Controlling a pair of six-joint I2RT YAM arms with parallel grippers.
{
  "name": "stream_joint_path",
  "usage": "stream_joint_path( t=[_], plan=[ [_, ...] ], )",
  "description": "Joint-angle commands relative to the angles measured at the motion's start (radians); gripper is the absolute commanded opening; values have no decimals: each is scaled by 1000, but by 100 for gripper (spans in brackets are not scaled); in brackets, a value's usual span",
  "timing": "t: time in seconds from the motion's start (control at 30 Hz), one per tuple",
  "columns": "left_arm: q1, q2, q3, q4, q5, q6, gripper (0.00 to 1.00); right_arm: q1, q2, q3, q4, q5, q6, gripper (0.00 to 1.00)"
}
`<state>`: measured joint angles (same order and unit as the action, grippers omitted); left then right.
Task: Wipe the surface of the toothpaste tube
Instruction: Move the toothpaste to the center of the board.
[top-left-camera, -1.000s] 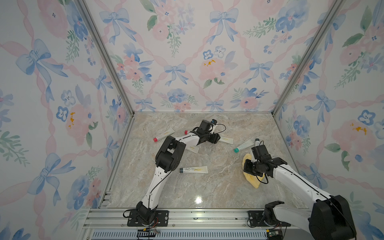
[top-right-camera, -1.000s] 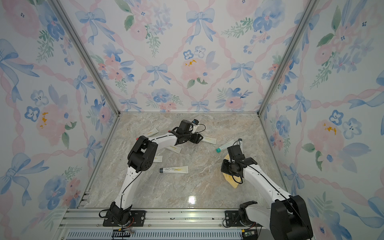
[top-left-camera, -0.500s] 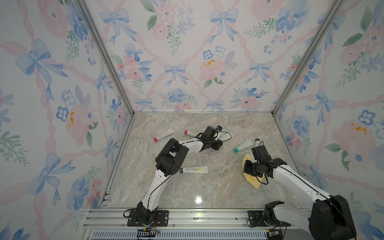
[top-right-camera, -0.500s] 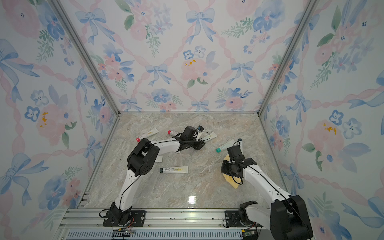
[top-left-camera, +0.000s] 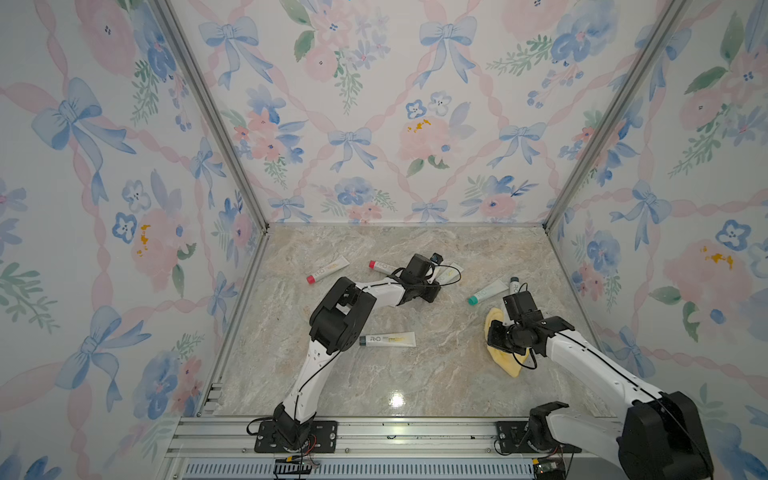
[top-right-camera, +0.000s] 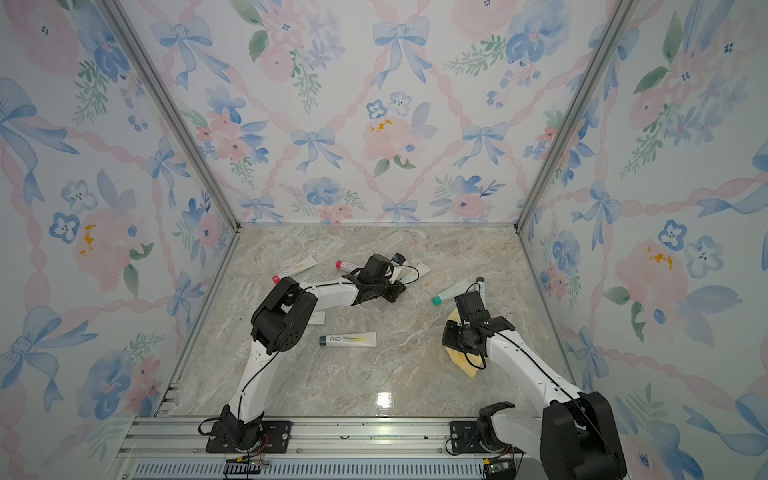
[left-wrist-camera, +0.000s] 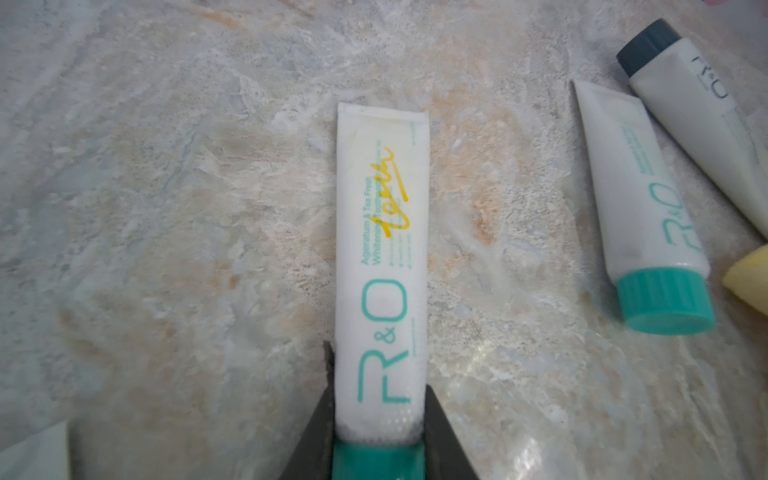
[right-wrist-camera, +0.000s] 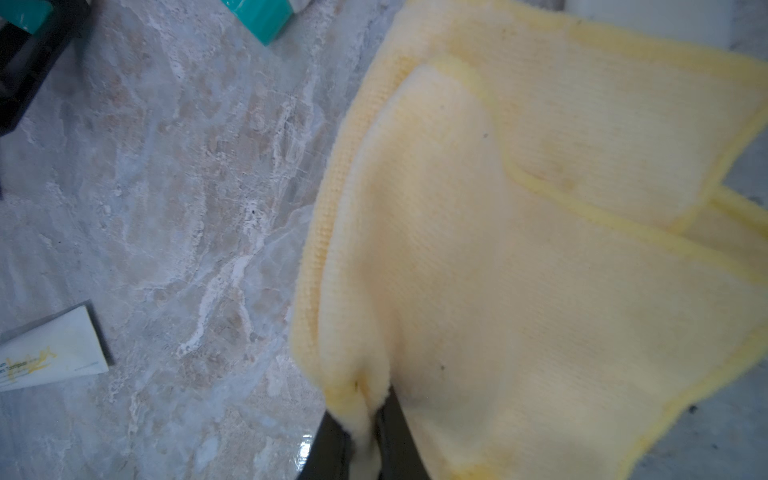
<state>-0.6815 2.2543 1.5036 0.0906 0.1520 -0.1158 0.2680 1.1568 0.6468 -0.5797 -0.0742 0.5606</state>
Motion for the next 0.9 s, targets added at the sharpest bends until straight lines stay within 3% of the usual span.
stream_joint_path(
  t=[0.0, 0.47, 0.87],
  plan=[
    [-18, -85, -96, -51, -15, -1, 19, -10, 13, -7, 7, -9, -8, 13],
    [-176, -356, -534, 66, -122, -72, 20, -9, 36, 10, 19, -17, -13, 13],
    [-369, -482, -727, 118, -165, -108, 22, -9, 38, 35, 11, -36, -19, 13]
  ],
)
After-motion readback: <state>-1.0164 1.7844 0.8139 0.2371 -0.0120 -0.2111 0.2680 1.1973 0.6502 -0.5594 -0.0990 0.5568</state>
